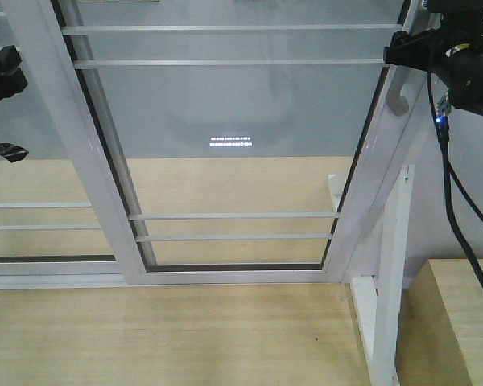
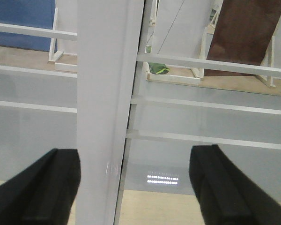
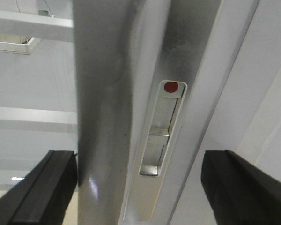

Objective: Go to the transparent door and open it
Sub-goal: 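Close the right gripper around the silver door handle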

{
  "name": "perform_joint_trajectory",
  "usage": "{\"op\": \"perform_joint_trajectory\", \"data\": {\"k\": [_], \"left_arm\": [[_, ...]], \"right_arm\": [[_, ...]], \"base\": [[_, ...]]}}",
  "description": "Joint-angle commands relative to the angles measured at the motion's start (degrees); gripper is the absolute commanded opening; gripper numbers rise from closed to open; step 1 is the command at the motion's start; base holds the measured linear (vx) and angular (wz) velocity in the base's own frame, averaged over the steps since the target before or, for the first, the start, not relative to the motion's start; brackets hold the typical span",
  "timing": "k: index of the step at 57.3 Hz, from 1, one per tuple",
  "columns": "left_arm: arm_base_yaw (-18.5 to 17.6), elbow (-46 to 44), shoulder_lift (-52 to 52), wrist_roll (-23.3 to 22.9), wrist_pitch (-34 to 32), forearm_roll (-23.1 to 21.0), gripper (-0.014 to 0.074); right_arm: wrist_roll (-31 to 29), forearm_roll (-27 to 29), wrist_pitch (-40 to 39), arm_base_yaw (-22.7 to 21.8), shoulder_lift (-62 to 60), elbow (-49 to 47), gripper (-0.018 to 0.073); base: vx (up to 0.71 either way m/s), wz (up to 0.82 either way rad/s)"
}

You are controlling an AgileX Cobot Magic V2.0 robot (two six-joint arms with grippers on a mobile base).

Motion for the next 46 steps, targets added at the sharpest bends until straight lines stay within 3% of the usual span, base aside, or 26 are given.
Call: {"op": "perform_joint_trajectory", "data": {"k": [1,10,17,24,34,46], "left_arm": [[-0.27,-1.96,-1.49,-0.25,-4.92,-0.13,0.0582],[-0.27,-1.96,-1.49,-0.25,-4.92,-0.13,0.0582],[-0.27,-1.96,-1.49,-0.25,-4.92,-0.13,0.0582],[-0.27,-1.96,-1.49,-0.25,-4.92,-0.13,0.0582],[-0.27,-1.96,-1.49,-0.25,-4.87,-0.13,0.0582],[-0.27,-1.96,-1.49,-0.25,-4.87,-0.13,0.0582]], "right_arm": [[-0.14,-0.95,-5.17,-0.24,-2.06,-3.25,0.0592],[-0.14,-0.95,-5.30,-0.24,-0.47,-4.87,0.0588],[-0.14,-0.95,-5.65,-0.24,0.12,-4.87,0.0524],[-0.14,-0.95,-5.44,-0.09,0.12,-4.69,0.0347],[0.23,-1.11,-5.15,-0.04,-0.58,-4.69,-0.0015],[1.40,-2.71,-4.42,0.68,-1.61,-4.69,-0.0009]], "base": [[0.00,0.00],[0.00,0.00],[0.00,0.00],[0.00,0.00],[0.00,0.00],[0.00,0.00]]}}
